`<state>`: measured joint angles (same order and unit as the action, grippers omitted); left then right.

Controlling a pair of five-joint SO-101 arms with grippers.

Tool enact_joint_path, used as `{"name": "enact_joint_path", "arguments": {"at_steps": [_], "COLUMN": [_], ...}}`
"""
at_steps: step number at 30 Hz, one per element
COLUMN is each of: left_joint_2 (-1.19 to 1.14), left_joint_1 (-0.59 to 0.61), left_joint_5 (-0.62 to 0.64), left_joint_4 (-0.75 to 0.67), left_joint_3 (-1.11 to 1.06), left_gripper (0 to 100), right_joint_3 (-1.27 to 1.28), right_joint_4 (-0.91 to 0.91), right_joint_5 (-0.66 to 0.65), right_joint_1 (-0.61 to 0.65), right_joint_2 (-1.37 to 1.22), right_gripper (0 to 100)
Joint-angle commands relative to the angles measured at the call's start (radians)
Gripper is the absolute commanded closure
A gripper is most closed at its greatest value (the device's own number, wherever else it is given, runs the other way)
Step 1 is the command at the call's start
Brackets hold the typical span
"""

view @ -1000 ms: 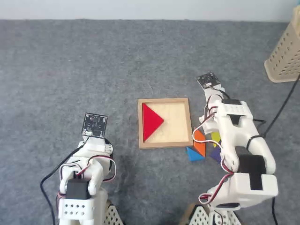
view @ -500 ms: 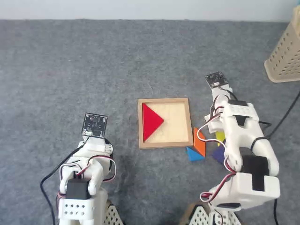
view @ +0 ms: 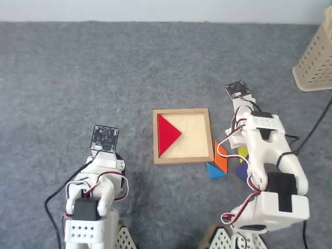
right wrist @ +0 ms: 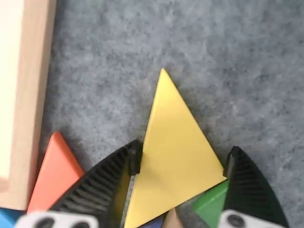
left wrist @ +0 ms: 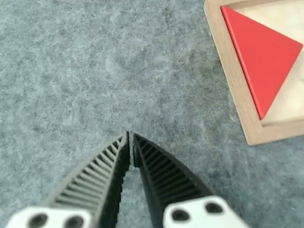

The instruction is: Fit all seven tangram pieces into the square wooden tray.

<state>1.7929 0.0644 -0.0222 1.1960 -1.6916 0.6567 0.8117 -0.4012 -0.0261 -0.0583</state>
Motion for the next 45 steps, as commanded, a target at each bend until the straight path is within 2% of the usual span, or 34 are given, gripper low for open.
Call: {"name": "enact_joint_path", "arguments": {"at_steps": [1, 5, 7, 16, 22, 27, 35, 45], "left_joint_2": [0.003, 0.003, 0.003, 0.003, 0.003, 0.003, 0.003, 0.003], "left_joint_1": [0.005, 0.005, 0.005, 0.005, 0.005, 0.005, 0.005, 0.005], "left_joint_5": [0.009, 0.009, 0.009, 0.009, 0.009, 0.009, 0.009, 0.009], "left_joint_4": [0.005, 0.005, 0.005, 0.005, 0.005, 0.005, 0.005, 0.005], "left_joint_3": [0.005, 0.005, 0.005, 0.005, 0.005, 0.005, 0.005, 0.005], "left_gripper": [99, 99, 99, 99, 99, 99, 99, 99], "right_joint_3": [-0.002, -0.003, -0.003, -0.005, 0.037, 0.146, 0.17, 0.364], "right_joint_4": [0.015, 0.008, 0.005, 0.004, -0.008, -0.027, 0.015, 0.028], "right_joint_5": [0.006, 0.012, 0.012, 0.015, 0.101, 0.098, 0.14, 0.11], "right_joint_1": [0.007, 0.004, 0.004, 0.051, 0.002, -0.004, -0.01, -0.041], "right_joint_2": [0.036, 0.035, 0.035, 0.067, 0.231, 0.305, 0.351, 0.588], "right_gripper": [75.3, 87.3, 90.2, 90.7, 90.3, 90.2, 90.2, 90.2]}}
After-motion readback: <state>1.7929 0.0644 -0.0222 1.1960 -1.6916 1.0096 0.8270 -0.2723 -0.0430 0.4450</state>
